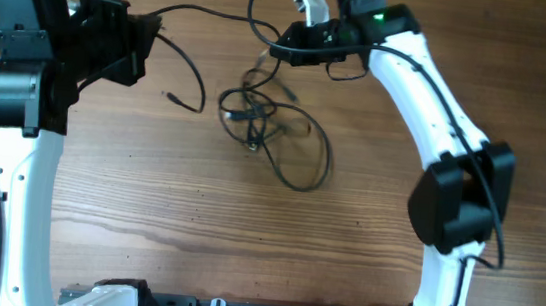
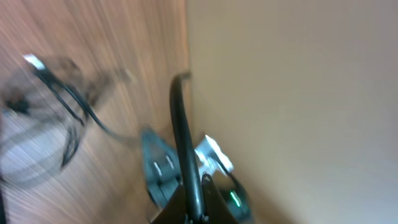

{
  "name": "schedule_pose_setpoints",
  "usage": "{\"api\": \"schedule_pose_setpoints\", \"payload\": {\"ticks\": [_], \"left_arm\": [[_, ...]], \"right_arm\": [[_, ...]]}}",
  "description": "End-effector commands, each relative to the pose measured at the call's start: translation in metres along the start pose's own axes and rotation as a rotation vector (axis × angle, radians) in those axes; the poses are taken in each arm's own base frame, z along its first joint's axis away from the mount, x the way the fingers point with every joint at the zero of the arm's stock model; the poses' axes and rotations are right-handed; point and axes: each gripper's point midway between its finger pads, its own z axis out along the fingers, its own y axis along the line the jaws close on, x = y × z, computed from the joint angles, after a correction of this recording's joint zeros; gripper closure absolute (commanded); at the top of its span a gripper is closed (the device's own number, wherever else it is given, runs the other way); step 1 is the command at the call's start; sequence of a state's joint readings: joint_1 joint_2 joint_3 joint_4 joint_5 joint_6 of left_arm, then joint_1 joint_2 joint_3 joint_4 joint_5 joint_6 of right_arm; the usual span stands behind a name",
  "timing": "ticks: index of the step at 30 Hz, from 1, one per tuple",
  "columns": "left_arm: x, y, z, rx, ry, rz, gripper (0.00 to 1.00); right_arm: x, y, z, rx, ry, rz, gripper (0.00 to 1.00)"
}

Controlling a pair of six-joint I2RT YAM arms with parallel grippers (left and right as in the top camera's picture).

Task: Untangle cables

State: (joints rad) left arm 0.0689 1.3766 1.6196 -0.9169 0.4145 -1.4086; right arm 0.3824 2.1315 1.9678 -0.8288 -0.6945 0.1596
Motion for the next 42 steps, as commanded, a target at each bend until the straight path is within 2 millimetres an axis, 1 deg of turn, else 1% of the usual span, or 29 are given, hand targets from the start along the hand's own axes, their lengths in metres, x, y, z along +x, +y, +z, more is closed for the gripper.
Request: {"api": "schedule_pose_setpoints", "payload": {"ticks": [1,2,4,6,7,10,11,13,14,17,20,22,25,26,29,30,32,35,37,40,42], "left_arm": [[-0.030,0.009,-0.005,-0.051,-0.168,0.092,0.96],[-0.031,0.011,-0.005,-0.057,-0.169,0.104,0.96],[-0.030,0.013,-0.005,-0.065,-0.168,0.105,0.96],[-0.030,0.013,-0.005,-0.068,-0.168,0.110,0.96],[-0.030,0.013,-0.005,-0.068,-0.168,0.125,0.96],[-0.030,0.014,-0.005,-0.074,-0.166,0.159,0.96],[-0.030,0.015,-0.005,-0.079,-0.166,0.158,0.96],[-0.029,0.018,-0.005,-0.090,-0.165,0.155,0.96],[-0.030,0.019,-0.005,-0.094,-0.169,0.159,0.96],[-0.030,0.019,-0.005,-0.100,-0.170,0.175,0.96],[-0.030,0.021,-0.006,-0.105,-0.169,0.174,0.96],[-0.030,0.021,-0.006,-0.105,-0.169,0.173,0.96],[-0.032,0.022,-0.006,-0.111,-0.180,0.173,0.96],[-0.033,0.023,-0.006,-0.115,-0.186,0.172,0.96],[-0.034,0.023,-0.007,-0.116,-0.193,0.172,0.96],[-0.034,0.023,-0.007,-0.116,-0.193,0.172,0.96],[-0.034,0.023,-0.006,-0.116,-0.193,0.172,0.96],[-0.034,0.023,-0.007,-0.116,-0.193,0.172,0.96],[-0.034,0.023,-0.007,-0.116,-0.193,0.172,0.96],[-0.034,0.023,-0.007,-0.116,-0.193,0.172,0.96],[-0.034,0.023,-0.007,-0.116,-0.193,0.172,0.96]], "right_arm": [[0.016,0.037,-0.010,-0.092,0.059,0.013,0.96],[0.023,0.042,-0.009,-0.116,0.085,0.033,0.96],[0.038,0.044,-0.008,-0.118,0.144,0.091,0.96],[0.048,0.046,-0.007,-0.110,0.184,0.114,0.96],[0.053,0.045,-0.007,-0.096,0.199,0.118,0.96],[0.062,0.031,-0.005,0.002,0.225,0.107,0.96],[0.065,0.030,-0.002,0.009,0.234,0.085,0.96],[0.078,0.034,0.007,0.006,0.270,0.068,0.96],[0.086,0.036,0.014,0.005,0.289,0.059,0.96],[0.105,0.031,0.033,0.050,0.326,0.057,0.96],[0.113,0.025,0.037,0.090,0.345,0.055,0.96],[0.115,0.016,0.035,0.142,0.350,0.050,0.96],[0.122,0.015,0.032,0.141,0.382,0.008,0.96],[0.130,0.015,0.029,0.130,0.417,-0.032,0.96],[0.141,0.016,0.022,0.115,0.472,-0.081,0.96],[0.144,0.018,0.020,0.100,0.487,-0.098,0.96],[0.148,0.033,0.011,0.020,0.515,-0.136,0.96],[0.144,0.053,-0.004,-0.080,0.518,-0.157,0.96],[0.139,0.062,-0.013,-0.113,0.512,-0.148,0.96],[0.132,0.064,-0.022,-0.112,0.501,-0.138,0.96],[0.125,0.063,-0.024,-0.108,0.475,-0.145,0.96]]}}
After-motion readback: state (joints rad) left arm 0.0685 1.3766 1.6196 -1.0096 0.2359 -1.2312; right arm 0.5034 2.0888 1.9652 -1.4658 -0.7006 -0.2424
